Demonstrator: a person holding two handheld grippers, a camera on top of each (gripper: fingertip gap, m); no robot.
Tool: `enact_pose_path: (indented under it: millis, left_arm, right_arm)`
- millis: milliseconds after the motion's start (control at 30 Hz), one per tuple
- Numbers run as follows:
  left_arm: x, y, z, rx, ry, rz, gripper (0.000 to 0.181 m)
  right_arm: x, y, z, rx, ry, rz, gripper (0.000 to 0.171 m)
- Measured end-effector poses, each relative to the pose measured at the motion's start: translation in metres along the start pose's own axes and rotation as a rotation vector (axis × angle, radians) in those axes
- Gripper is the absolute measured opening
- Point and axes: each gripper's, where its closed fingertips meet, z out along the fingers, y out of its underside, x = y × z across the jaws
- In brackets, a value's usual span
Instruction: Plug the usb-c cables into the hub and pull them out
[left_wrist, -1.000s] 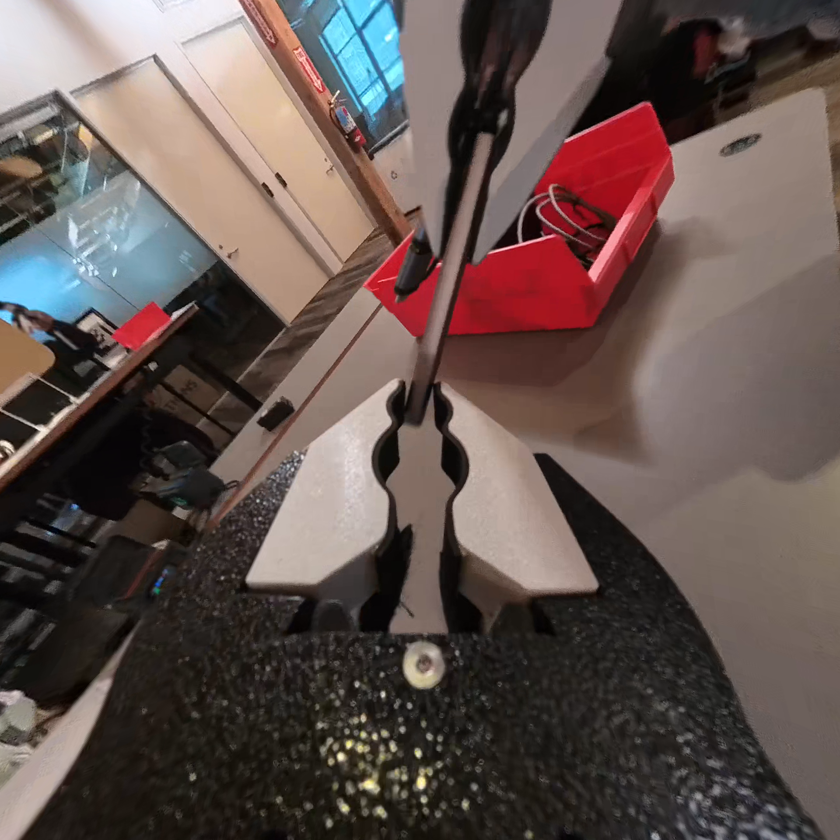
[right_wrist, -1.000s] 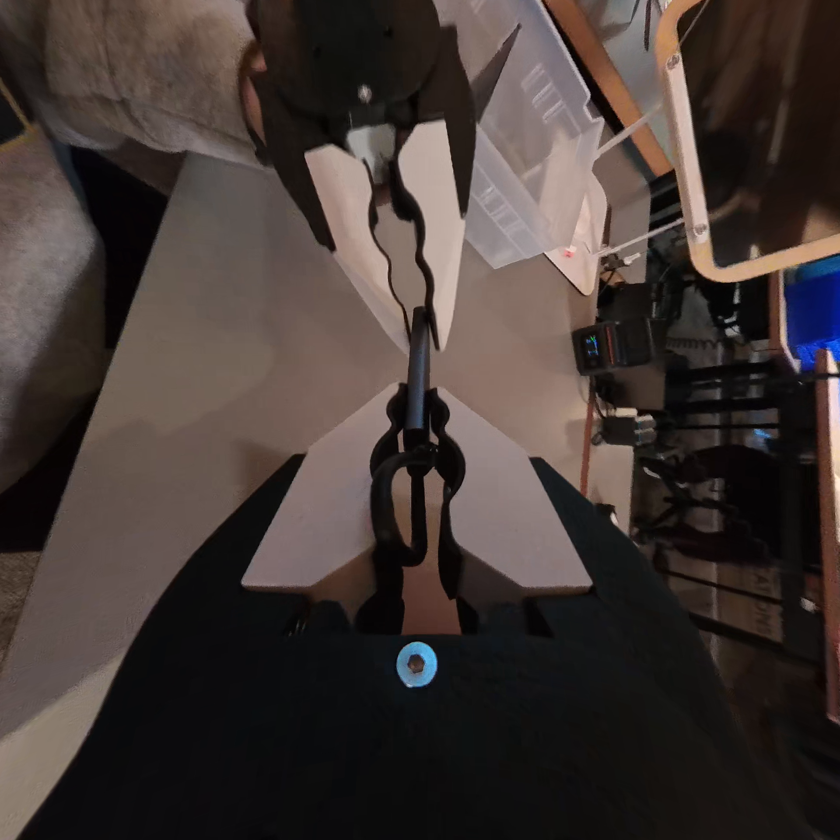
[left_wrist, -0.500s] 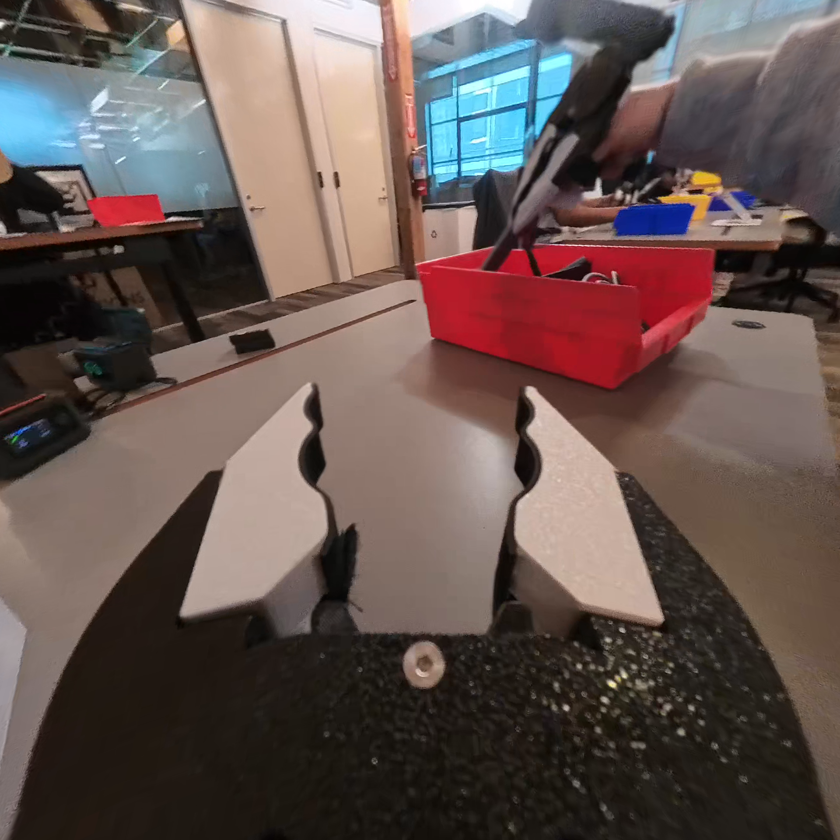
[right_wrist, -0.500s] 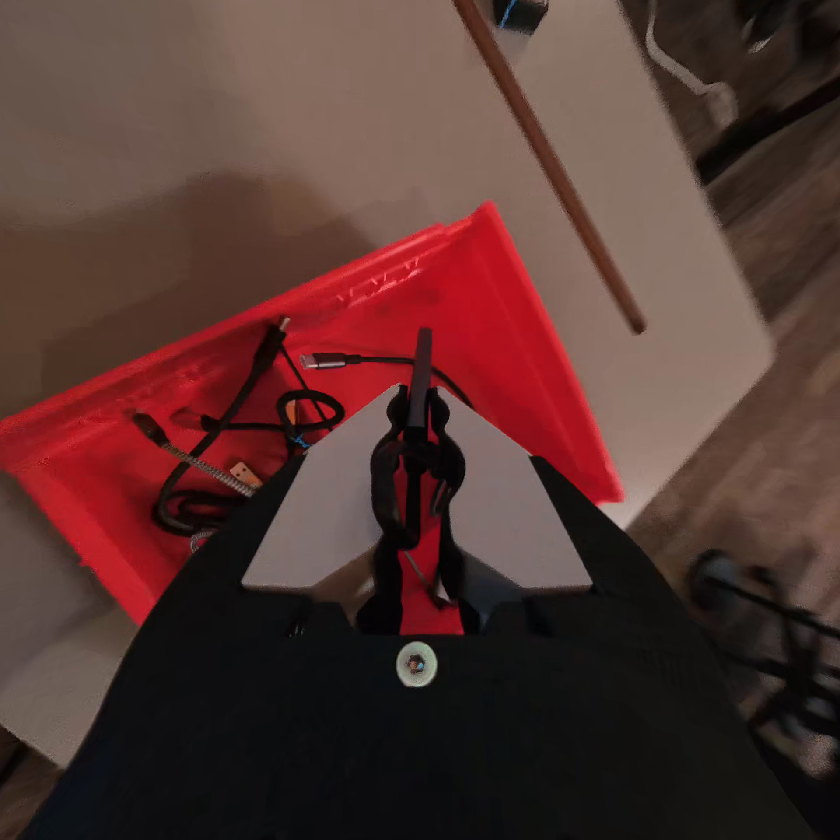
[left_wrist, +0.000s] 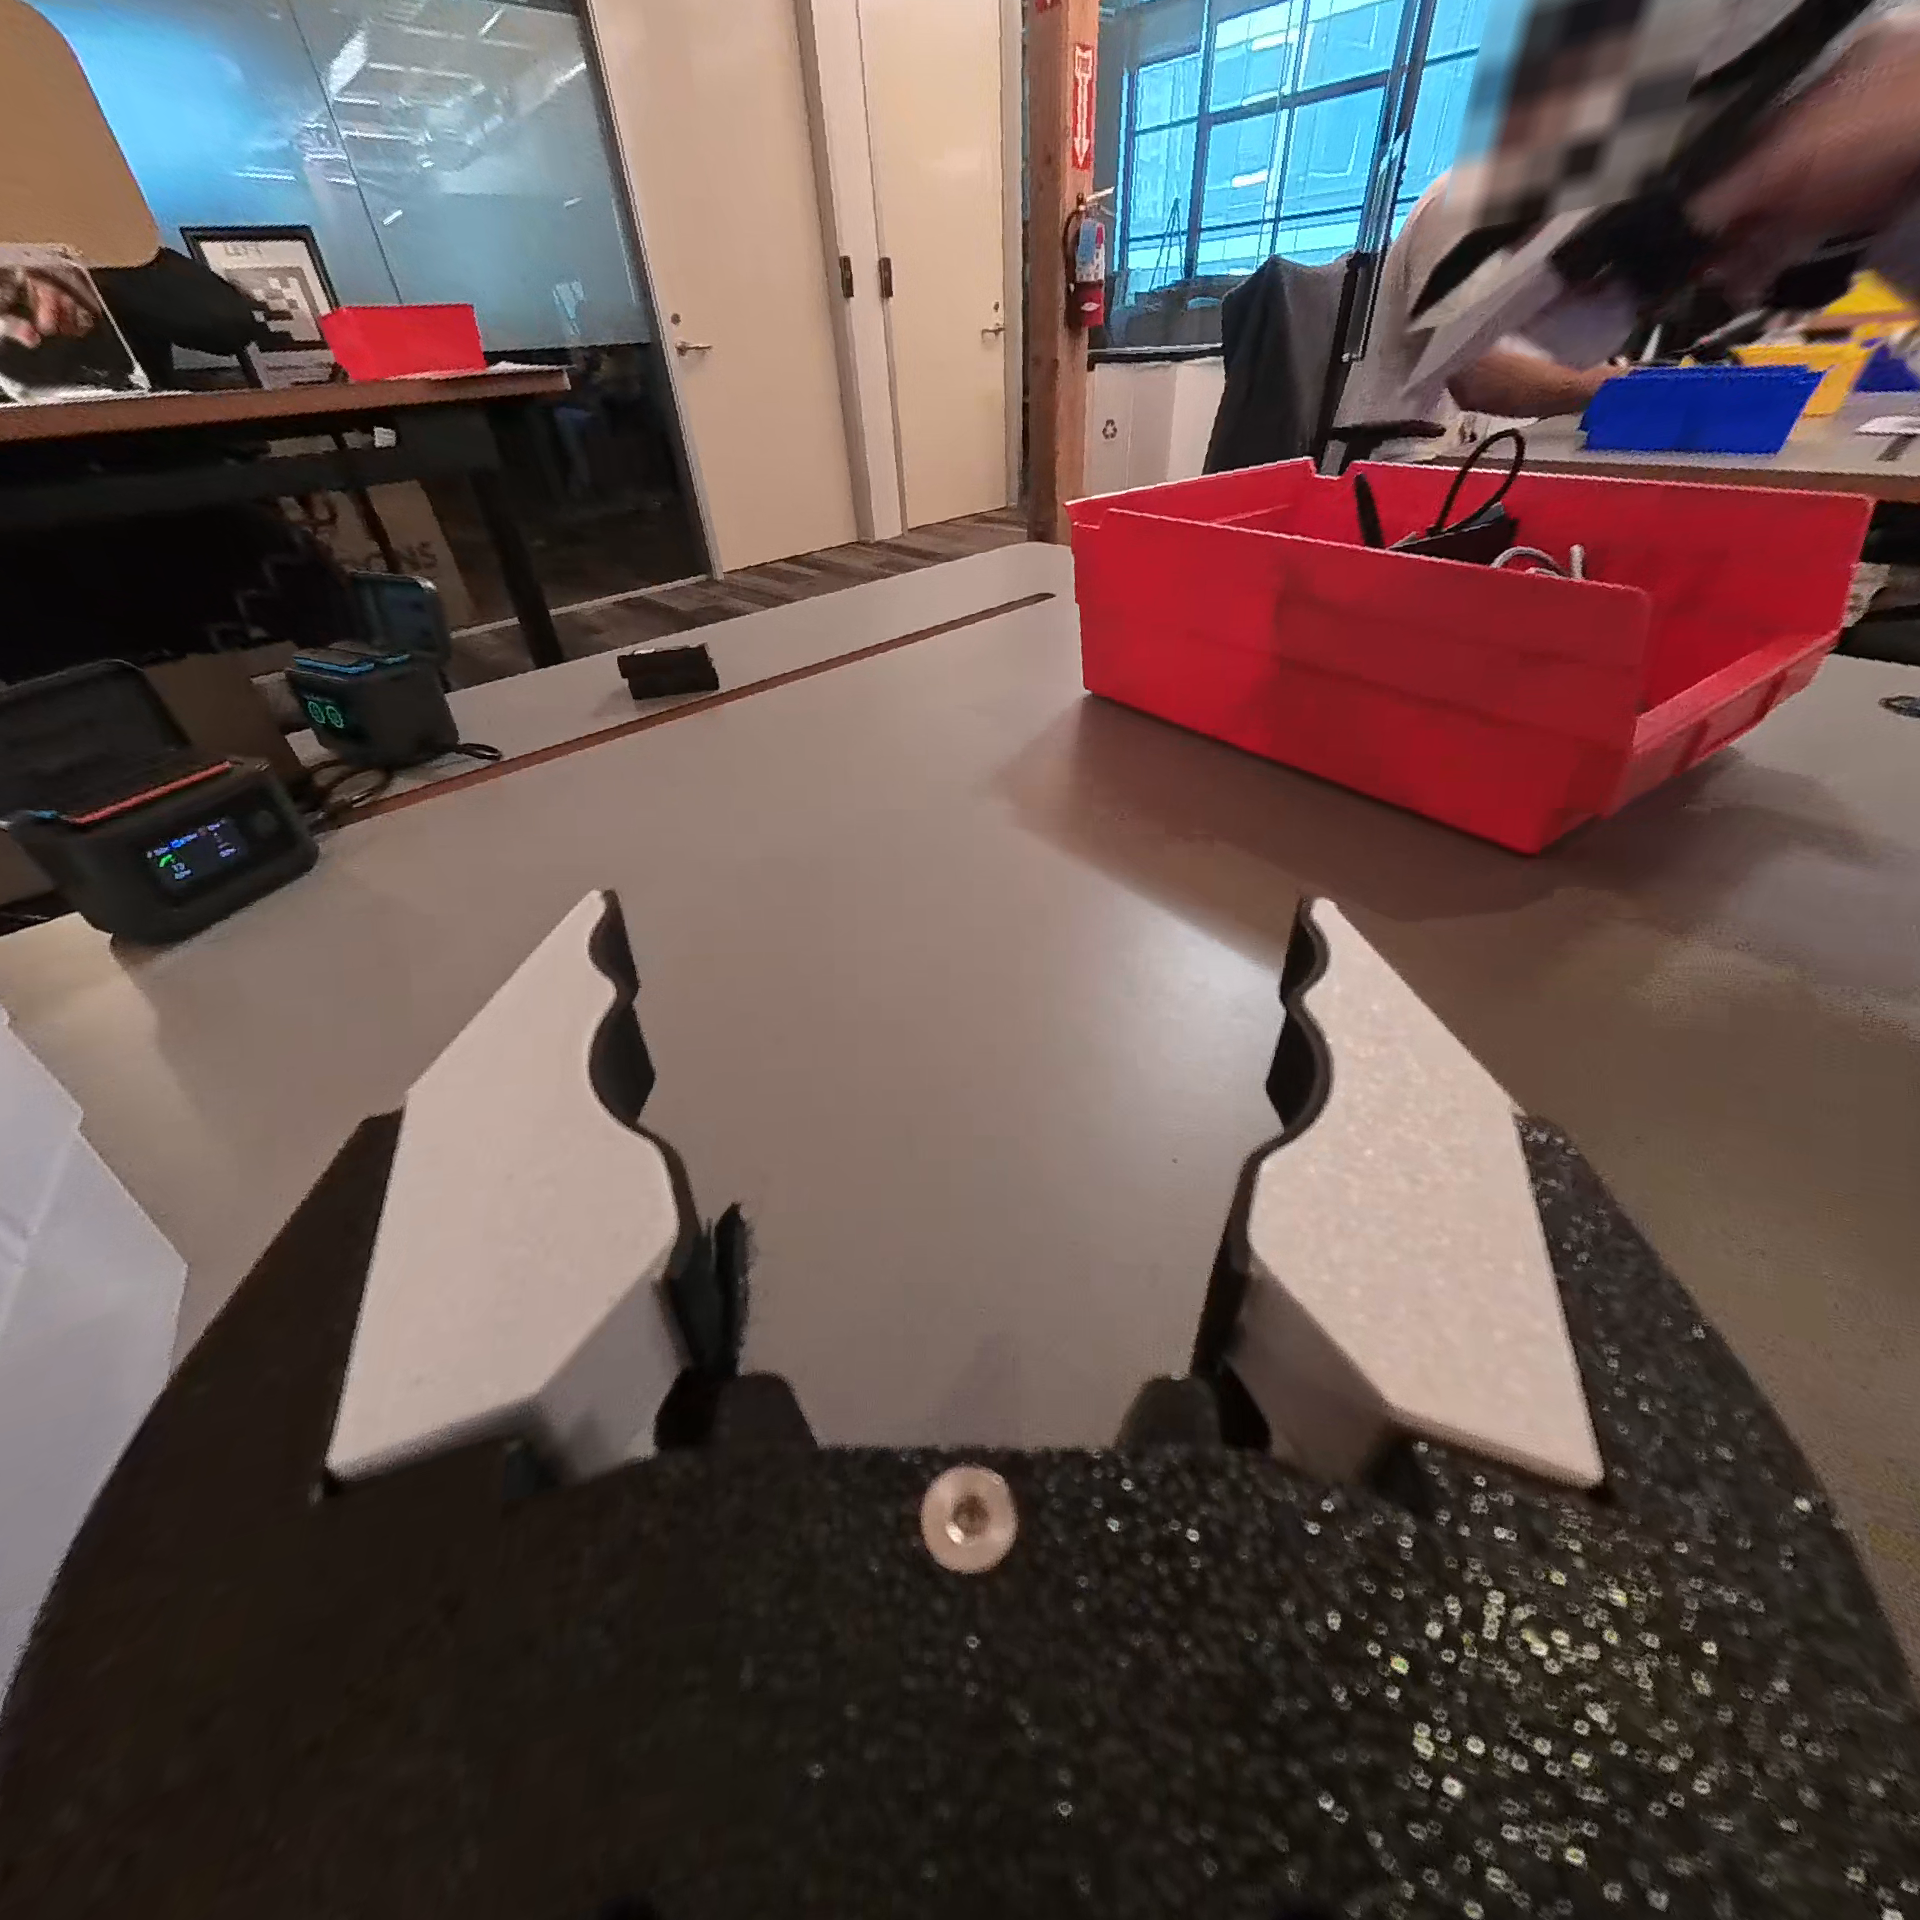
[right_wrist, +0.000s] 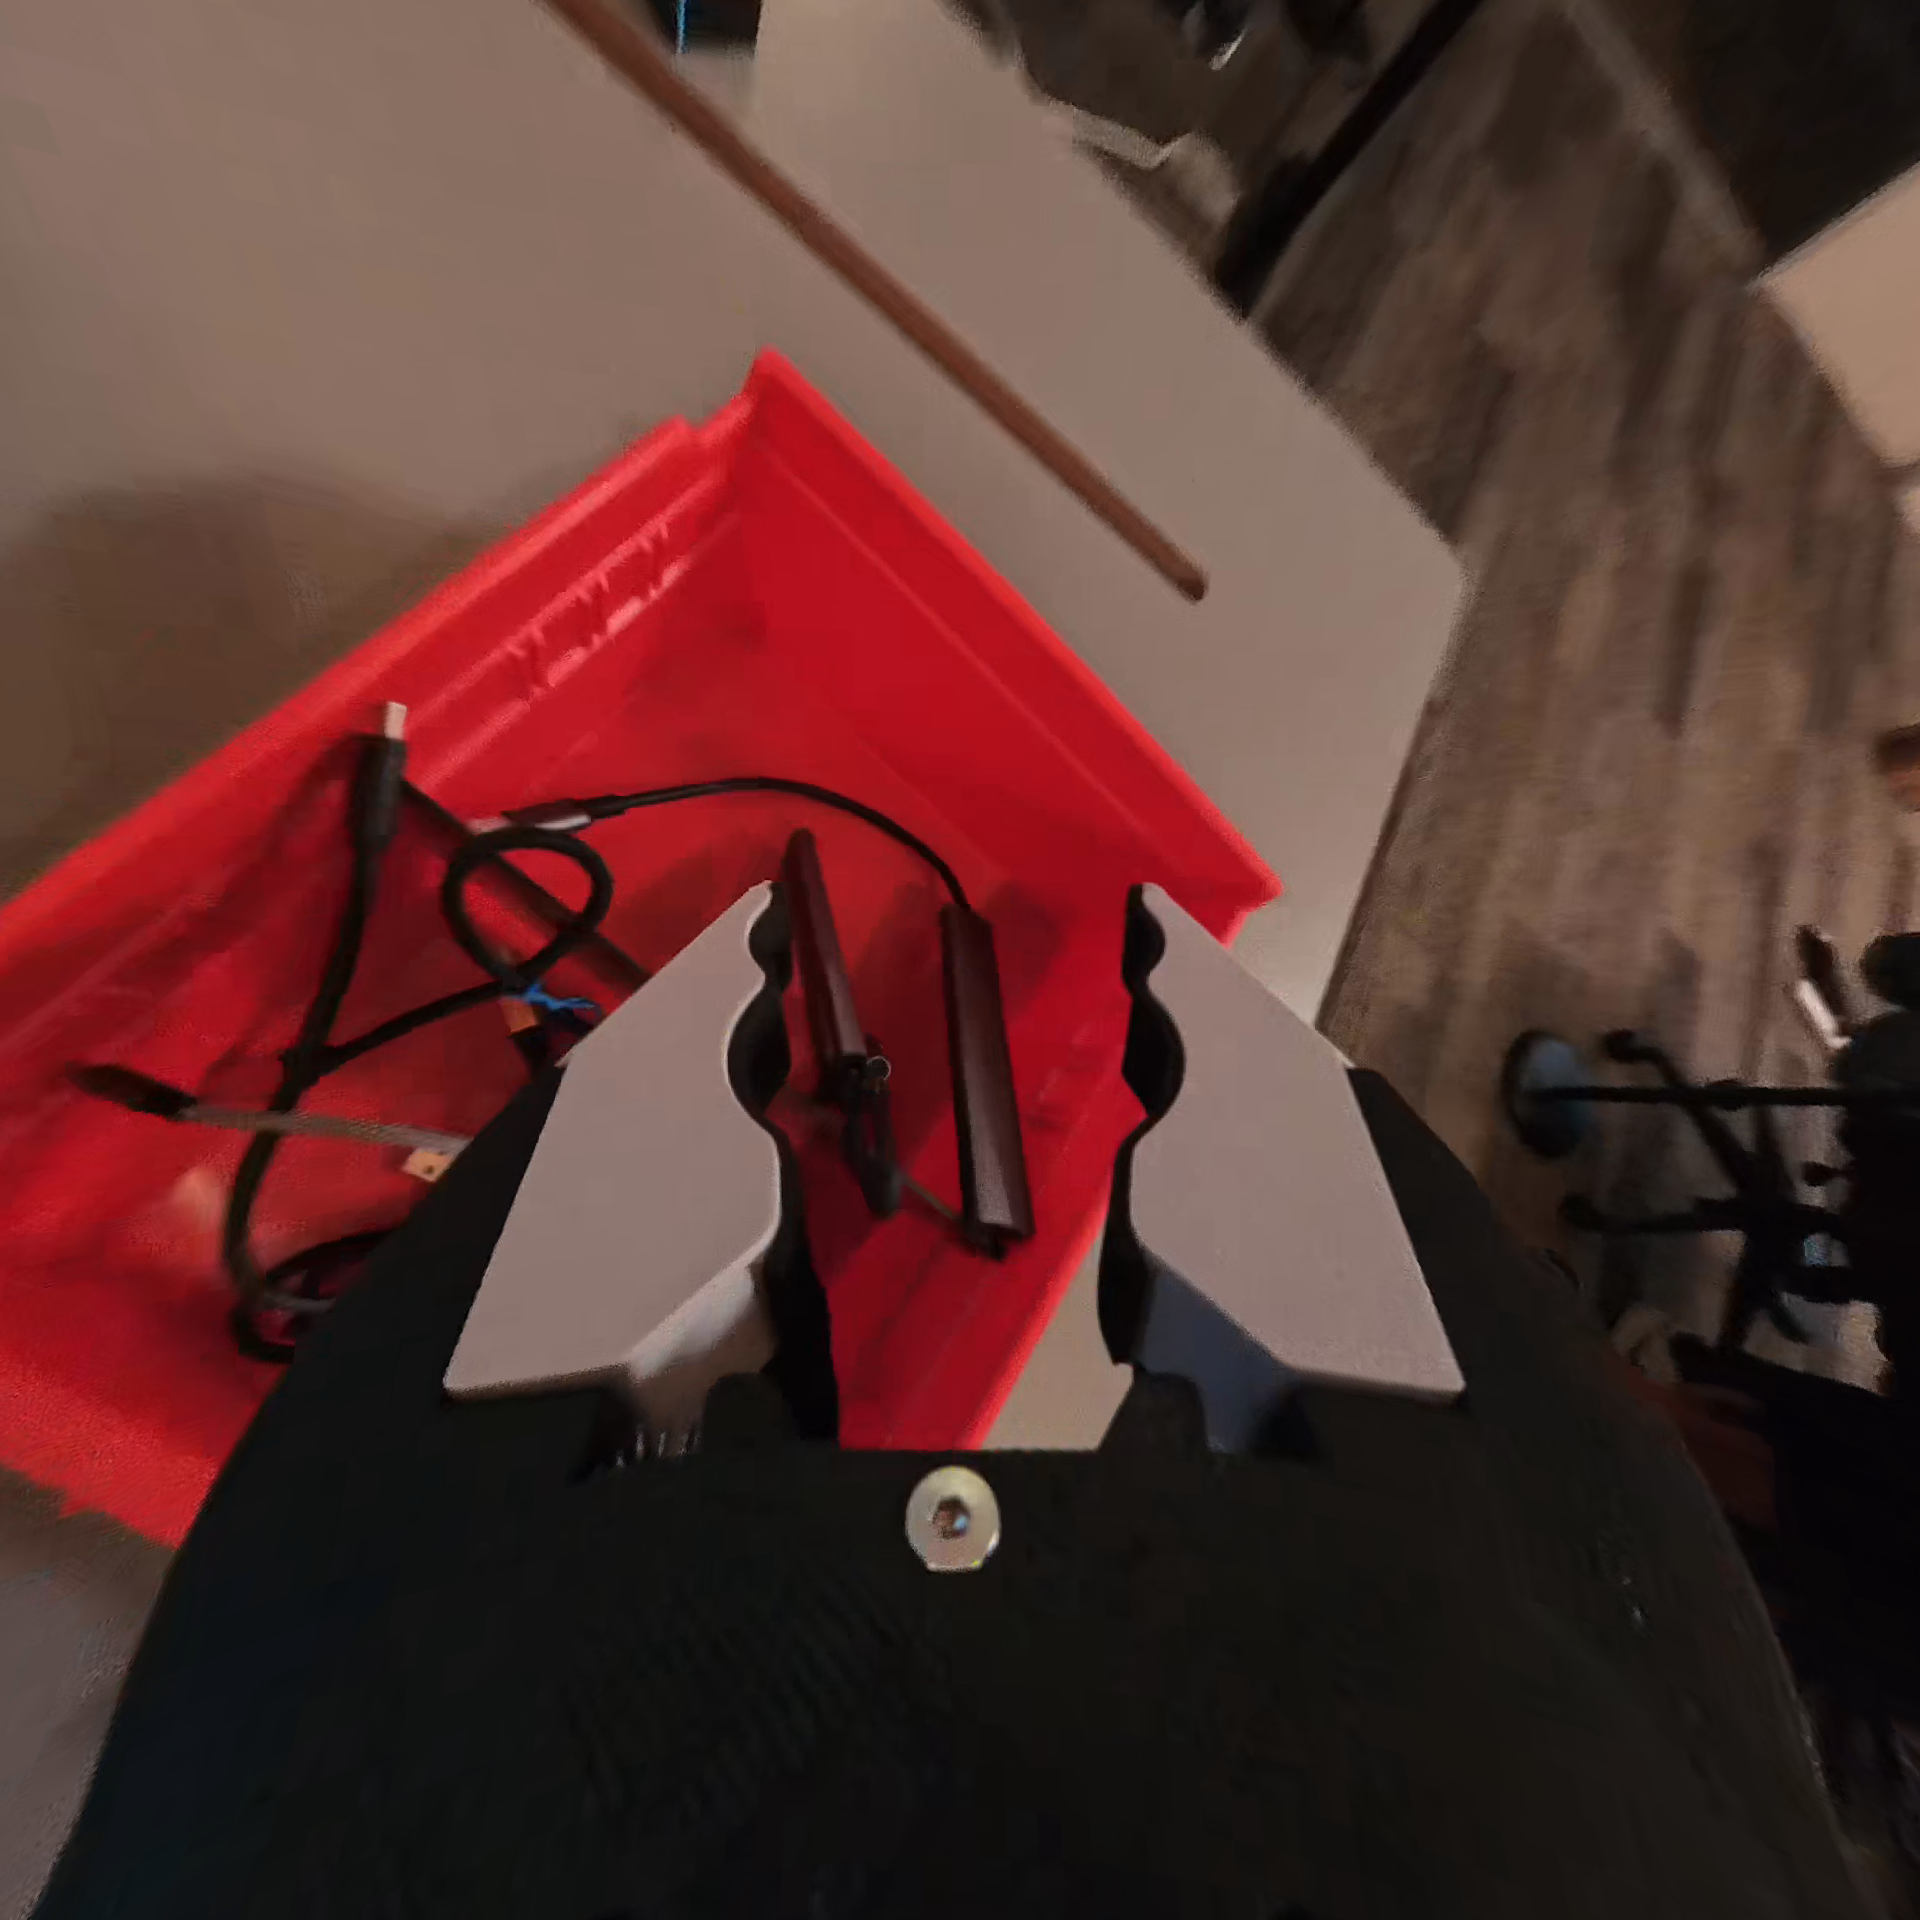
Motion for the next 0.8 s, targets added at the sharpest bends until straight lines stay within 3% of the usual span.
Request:
enact_pose_path:
  millis: [167,300,433,600,667,767,800]
  left_arm:
    - [-0.001,0.000,-0.001,-0.005,-0.022,0.034,0.122]
    - [-0.002,-0.010,-0.007,-0.034,-0.062,-0.020,0.133]
    - [-0.022,-0.007,-0.035,-0.277,-0.234,-0.043,0.151]
    - [-0.089,0.017,-0.125,-0.638,-0.560,0.008,0.153]
    - [-0.098,0.037,-0.153,-0.749,-0.567,-0.090,0.141]
    - [-0.099,0.070,-0.179,-0.870,-0.532,-0.198,0.102]
    - [-0.095,0.081,-0.184,-0.904,-0.504,-0.221,0.075]
  right_arm:
    - [-0.017,-0.002,-0.079,0.289,0.140,0.115,0.059]
    - [-0.015,0.042,-0.093,0.212,0.280,0.119,0.070]
    - [-0.008,0.087,-0.092,0.158,0.304,0.194,0.070]
    - [-0.004,0.123,-0.076,0.208,0.195,0.487,0.071]
    - [-0.004,0.122,-0.069,0.208,0.160,0.545,0.070]
    - [-0.019,0.134,-0.049,0.074,0.108,0.538,0.066]
    - [-0.024,0.138,-0.043,0.038,0.097,0.521,0.051]
